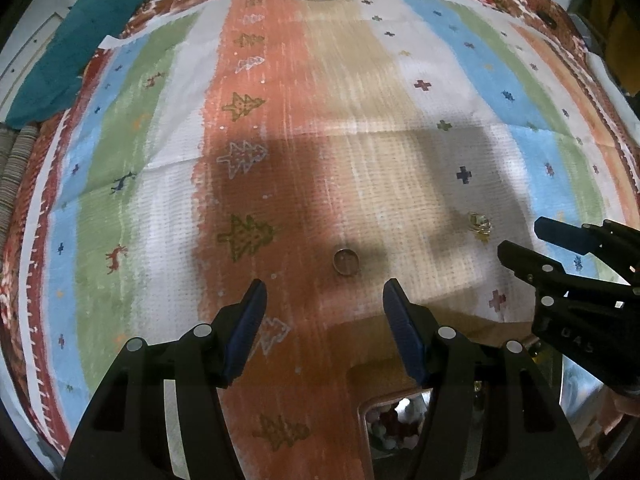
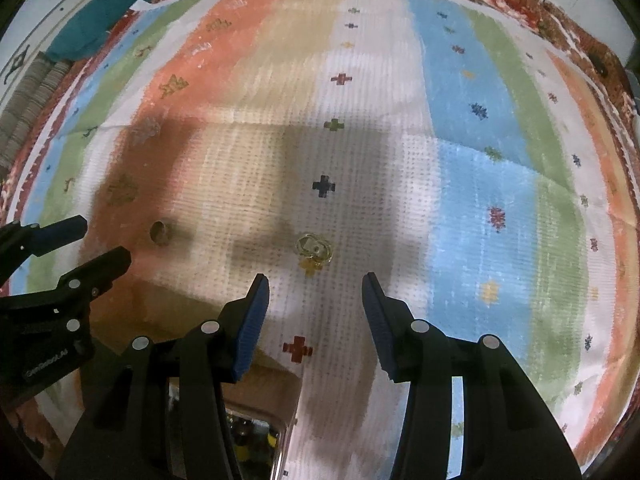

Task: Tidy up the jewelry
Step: 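Move left tool to small ring while right tool approaches gold charm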

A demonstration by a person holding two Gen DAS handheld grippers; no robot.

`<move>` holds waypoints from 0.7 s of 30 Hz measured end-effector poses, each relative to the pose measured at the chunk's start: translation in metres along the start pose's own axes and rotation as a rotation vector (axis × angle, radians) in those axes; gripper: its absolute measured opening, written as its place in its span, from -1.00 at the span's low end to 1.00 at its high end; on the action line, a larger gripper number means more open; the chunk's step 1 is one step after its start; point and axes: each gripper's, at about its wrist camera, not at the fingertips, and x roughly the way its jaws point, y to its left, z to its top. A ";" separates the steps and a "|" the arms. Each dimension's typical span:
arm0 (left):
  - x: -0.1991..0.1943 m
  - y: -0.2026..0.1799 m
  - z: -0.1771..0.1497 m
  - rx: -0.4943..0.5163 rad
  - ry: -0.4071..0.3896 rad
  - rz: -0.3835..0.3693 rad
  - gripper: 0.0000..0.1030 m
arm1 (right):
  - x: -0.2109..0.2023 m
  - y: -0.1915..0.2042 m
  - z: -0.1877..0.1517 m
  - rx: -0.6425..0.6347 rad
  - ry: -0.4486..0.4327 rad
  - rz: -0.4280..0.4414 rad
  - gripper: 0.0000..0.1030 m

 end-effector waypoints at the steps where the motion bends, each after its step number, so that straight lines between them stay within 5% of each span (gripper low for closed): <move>1: 0.002 0.000 0.001 -0.001 0.004 -0.003 0.18 | 0.002 0.000 0.000 0.000 0.004 -0.001 -0.06; 21: 0.039 -0.006 0.016 0.009 0.068 -0.028 -0.11 | 0.039 0.001 0.024 -0.002 0.055 -0.005 -0.32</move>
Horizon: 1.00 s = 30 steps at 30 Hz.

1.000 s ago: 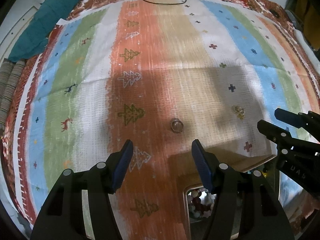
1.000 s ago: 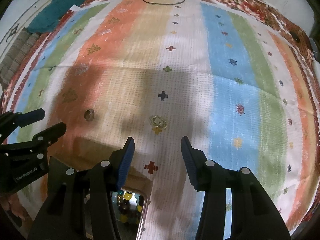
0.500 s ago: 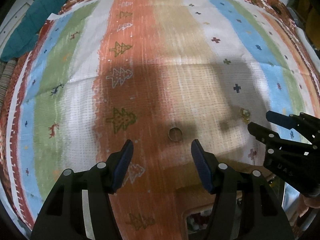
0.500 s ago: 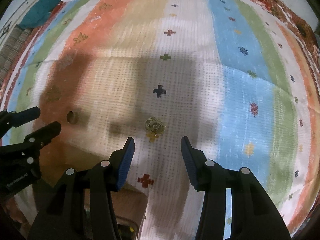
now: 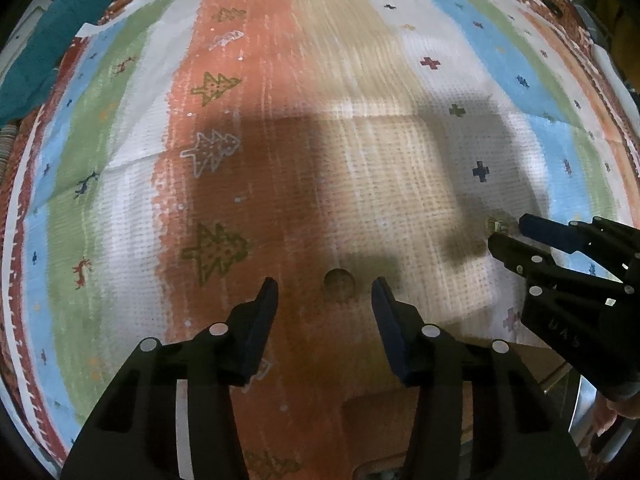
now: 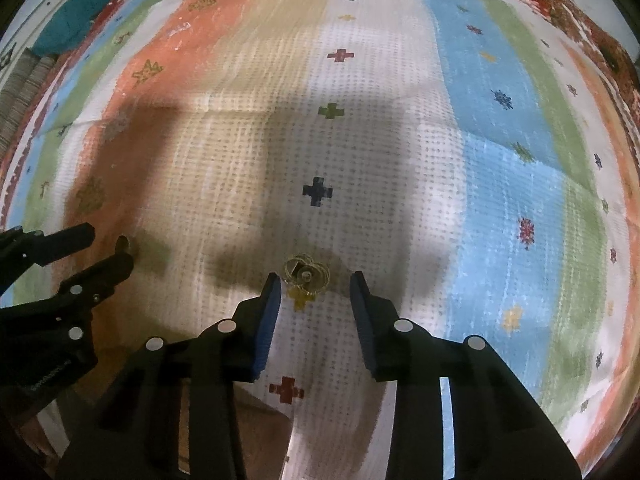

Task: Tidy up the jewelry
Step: 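Move left tool to small ring while right tool approaches gold charm, then close left tool on small ring while right tool grips gold charm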

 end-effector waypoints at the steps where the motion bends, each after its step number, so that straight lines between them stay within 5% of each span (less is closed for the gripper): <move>1: 0.002 -0.001 0.001 0.001 0.004 0.000 -0.13 | 0.002 0.001 0.002 -0.001 0.000 0.000 -0.34; 7: 0.010 -0.004 0.005 0.007 0.010 0.007 -0.36 | 0.007 0.004 0.009 -0.010 0.003 -0.009 -0.52; 10: 0.014 -0.012 0.010 0.022 0.015 0.003 -0.64 | 0.010 0.009 0.011 -0.016 0.005 -0.011 -0.63; 30: -0.007 -0.018 0.003 0.015 -0.045 0.003 -0.64 | -0.004 0.011 -0.002 -0.019 -0.035 -0.016 -0.74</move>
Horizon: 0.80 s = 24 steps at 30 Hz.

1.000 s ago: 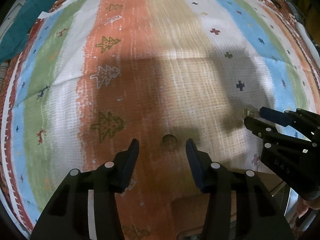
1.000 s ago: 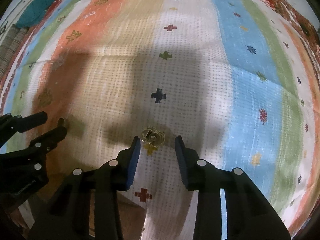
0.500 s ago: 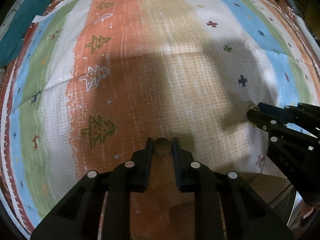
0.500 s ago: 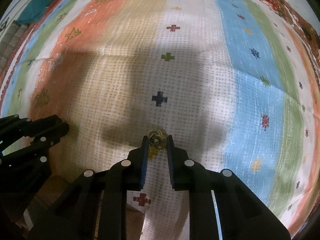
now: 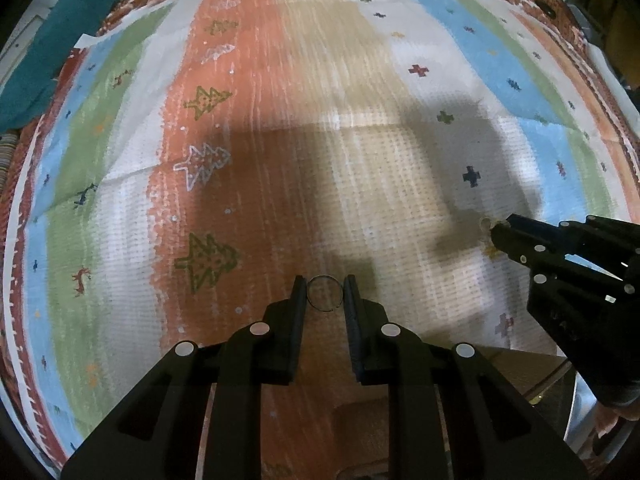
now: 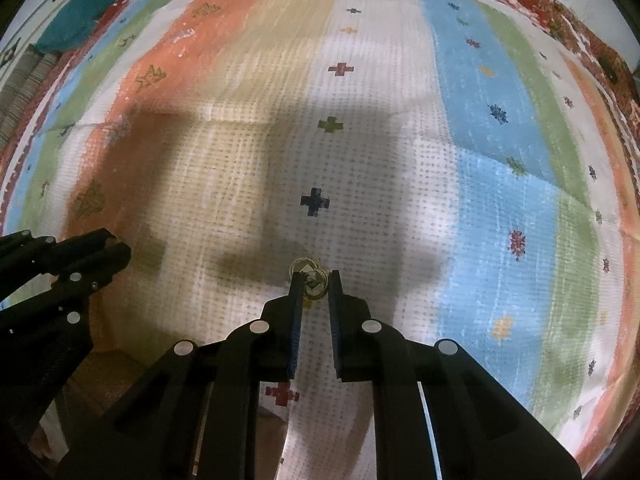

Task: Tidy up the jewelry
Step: 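Close left tool on small ring while right tool grips gold charm, then carry ring with left tool while right tool carries gold charm to tin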

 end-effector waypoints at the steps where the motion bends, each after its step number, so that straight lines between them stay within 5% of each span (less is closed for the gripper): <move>1: -0.001 0.001 0.000 0.000 -0.002 0.000 -0.64 | -0.004 -0.001 -0.002 0.000 -0.005 0.003 -0.74; 24: -0.043 0.000 -0.026 0.011 -0.076 -0.015 -0.64 | -0.061 -0.005 -0.021 0.006 -0.113 0.036 -0.74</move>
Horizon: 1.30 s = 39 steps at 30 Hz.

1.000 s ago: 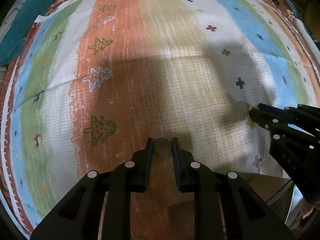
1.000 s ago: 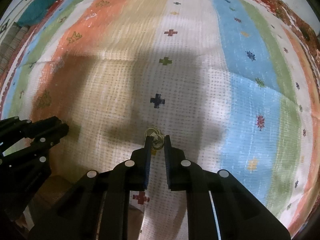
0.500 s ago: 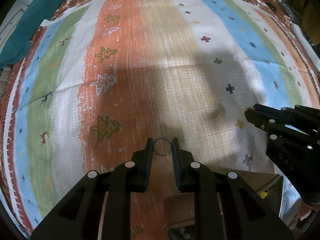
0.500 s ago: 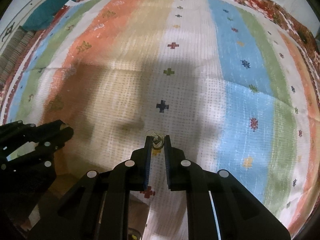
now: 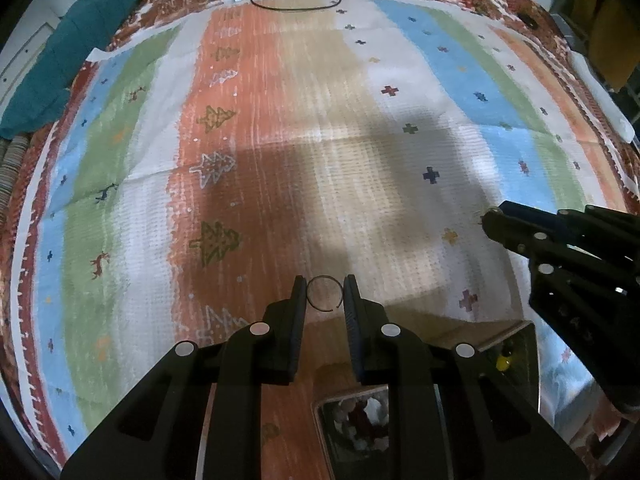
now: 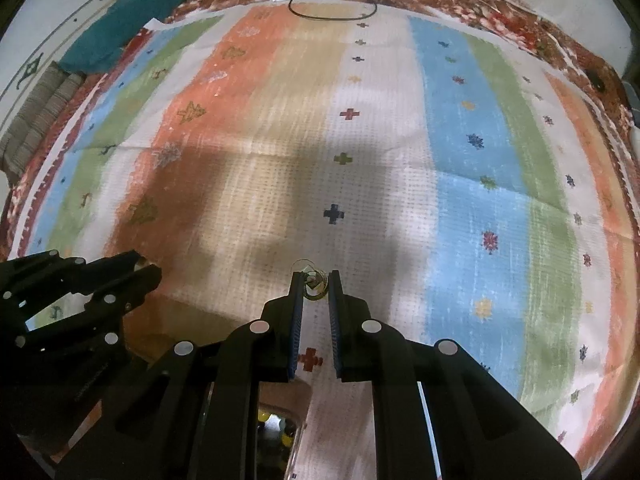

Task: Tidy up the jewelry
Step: 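Carry ring with left tool while right tool carries gold charm to tin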

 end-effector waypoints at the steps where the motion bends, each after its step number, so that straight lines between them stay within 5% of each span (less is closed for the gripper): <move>1: -0.002 -0.001 -0.001 0.001 -0.004 0.000 -0.64 | 0.000 0.001 -0.001 -0.003 -0.001 -0.001 -0.74; 39: -0.086 -0.009 -0.056 0.024 -0.170 -0.052 -0.64 | -0.079 0.024 -0.059 -0.066 -0.148 0.028 -0.74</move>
